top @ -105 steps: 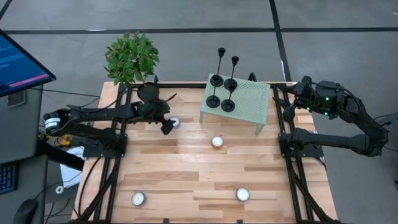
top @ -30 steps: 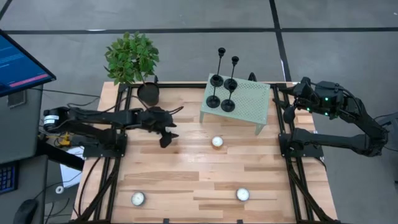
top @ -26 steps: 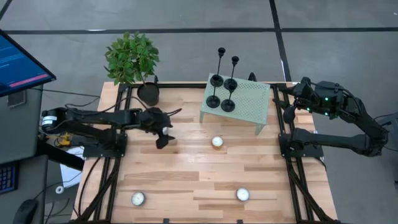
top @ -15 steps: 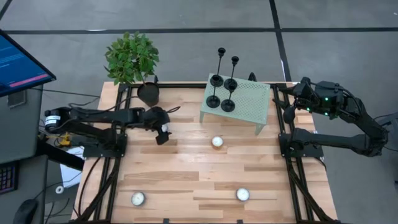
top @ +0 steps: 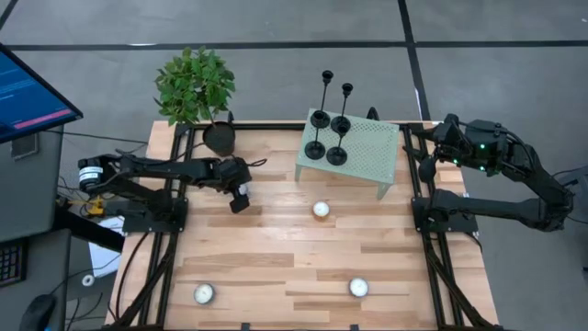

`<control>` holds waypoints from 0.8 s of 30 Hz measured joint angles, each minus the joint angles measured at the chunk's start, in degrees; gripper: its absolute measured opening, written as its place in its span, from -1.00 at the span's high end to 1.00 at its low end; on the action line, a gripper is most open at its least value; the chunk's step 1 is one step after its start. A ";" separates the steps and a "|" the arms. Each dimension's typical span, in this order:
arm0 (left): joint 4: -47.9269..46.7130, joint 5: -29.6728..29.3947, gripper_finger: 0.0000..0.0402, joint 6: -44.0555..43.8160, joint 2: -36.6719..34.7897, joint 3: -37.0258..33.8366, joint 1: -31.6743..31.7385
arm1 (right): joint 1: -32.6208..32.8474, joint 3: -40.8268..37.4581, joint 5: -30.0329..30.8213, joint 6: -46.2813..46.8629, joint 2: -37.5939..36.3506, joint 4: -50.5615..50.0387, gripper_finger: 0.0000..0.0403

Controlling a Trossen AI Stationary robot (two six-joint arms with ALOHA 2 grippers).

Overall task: Pick & Place candle stick holders
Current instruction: Move the blue scented candle to the center of the table

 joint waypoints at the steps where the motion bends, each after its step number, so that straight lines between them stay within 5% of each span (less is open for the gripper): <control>1: -0.61 0.02 -0.88 0.00 0.25 -0.07 0.23 | 0.00 0.00 0.00 0.00 0.00 0.00 -0.24; 10: -0.36 0.04 -0.85 -0.30 0.47 -1.07 0.52 | 0.00 0.00 0.01 0.00 0.00 -0.02 -0.24; 24: -1.39 -0.12 -0.28 -4.33 0.58 -1.27 0.46 | 0.00 0.00 0.04 0.74 -0.02 0.00 -0.24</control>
